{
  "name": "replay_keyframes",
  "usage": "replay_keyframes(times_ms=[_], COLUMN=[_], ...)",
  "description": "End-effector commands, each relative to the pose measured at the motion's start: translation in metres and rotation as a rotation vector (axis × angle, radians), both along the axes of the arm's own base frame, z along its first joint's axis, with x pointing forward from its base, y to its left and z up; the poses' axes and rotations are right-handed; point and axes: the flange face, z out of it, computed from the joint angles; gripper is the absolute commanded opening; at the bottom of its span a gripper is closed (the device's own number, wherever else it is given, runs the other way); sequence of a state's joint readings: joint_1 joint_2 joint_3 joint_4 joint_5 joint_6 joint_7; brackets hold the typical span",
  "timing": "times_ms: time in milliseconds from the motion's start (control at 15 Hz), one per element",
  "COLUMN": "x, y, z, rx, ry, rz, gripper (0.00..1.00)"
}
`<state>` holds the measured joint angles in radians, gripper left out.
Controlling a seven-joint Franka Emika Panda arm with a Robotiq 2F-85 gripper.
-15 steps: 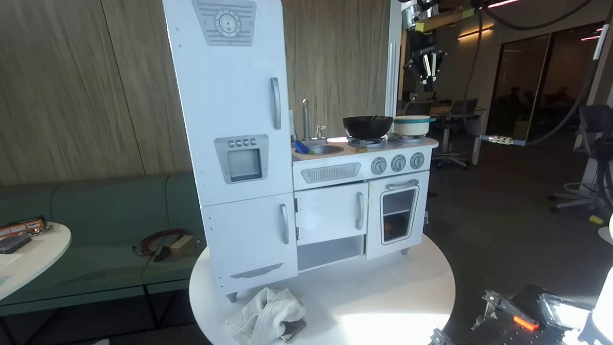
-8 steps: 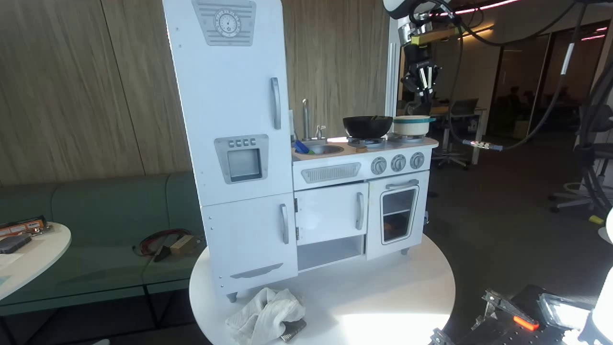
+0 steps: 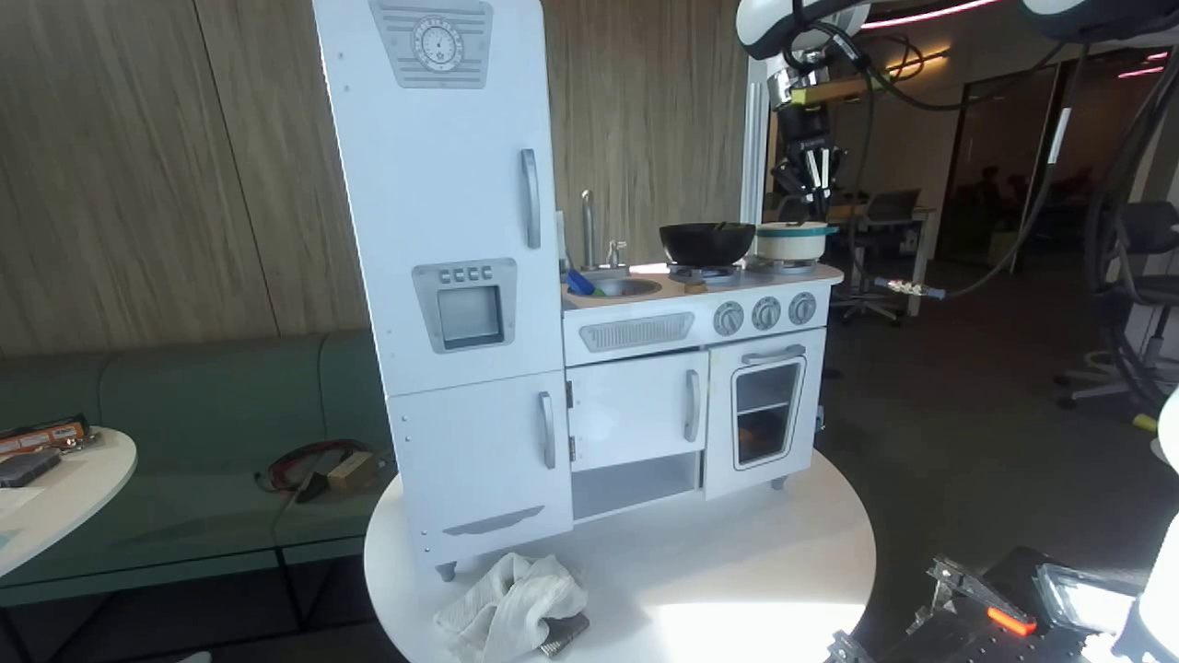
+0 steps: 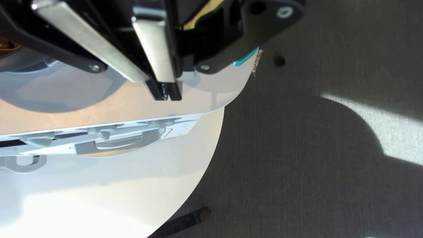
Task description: Pick the black bowl and pour all its contents into the white bowl, pick up the silver spoon from the sink and mix the contents of the white bowl
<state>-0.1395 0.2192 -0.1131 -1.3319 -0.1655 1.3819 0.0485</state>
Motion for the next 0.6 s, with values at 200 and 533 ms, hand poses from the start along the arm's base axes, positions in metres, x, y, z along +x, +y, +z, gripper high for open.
replay_keyframes(times_ms=[200,533], x=[-0.004,0.008], y=[-0.013,-0.008], z=[0.008,-0.009], rx=[0.037,0.079], ry=[0.009,0.023], rz=[-0.026,-0.010], gripper=[0.05,0.05])
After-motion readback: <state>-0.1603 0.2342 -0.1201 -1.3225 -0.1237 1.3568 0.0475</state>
